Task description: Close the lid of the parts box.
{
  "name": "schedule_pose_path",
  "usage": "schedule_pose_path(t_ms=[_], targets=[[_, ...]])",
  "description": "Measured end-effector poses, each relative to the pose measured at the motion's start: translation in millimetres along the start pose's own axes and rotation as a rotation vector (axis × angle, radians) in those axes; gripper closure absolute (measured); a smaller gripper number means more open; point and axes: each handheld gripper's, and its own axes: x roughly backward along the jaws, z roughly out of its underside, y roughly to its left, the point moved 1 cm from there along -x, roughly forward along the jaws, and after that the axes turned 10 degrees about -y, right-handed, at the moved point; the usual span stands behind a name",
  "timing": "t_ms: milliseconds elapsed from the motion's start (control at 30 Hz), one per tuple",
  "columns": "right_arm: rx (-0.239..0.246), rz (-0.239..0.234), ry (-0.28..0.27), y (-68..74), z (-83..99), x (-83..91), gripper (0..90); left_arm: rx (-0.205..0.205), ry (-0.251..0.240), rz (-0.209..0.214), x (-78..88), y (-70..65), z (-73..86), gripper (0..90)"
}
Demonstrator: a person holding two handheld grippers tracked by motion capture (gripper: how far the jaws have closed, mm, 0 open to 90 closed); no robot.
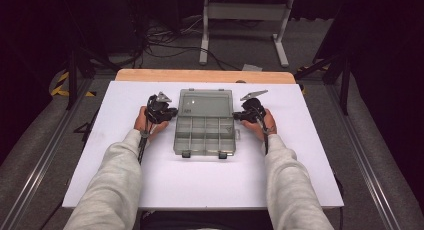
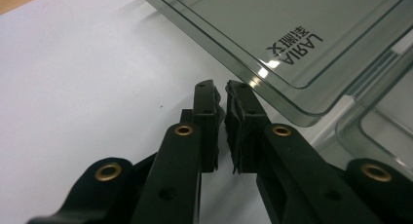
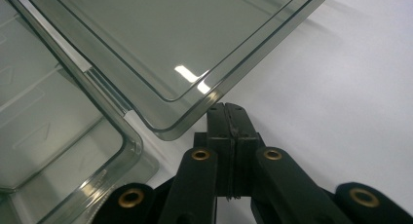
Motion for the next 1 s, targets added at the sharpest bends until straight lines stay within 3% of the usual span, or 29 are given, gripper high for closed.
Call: schedule_pose_path(t_ms=[367, 667, 1000], targets=[[0.004, -0.006, -0.008, -5.0, -6.8, -9.4, 90.0, 0.016, 0.011, -0.005, -7.5, 7.2, -5.7, 82.2], [0.001, -0.013, -0.031, -4.3, -5.7, -10.9, 90.0, 0.04, -0.015, -0.016, -11.2, 10.6, -16.4, 79.0], [0.026, 0.031, -0.06, -1.9, -11.7, -3.6, 85.2, 0.027, -0.044, -0.021, -4.4, 9.9, -25.5, 77.8]])
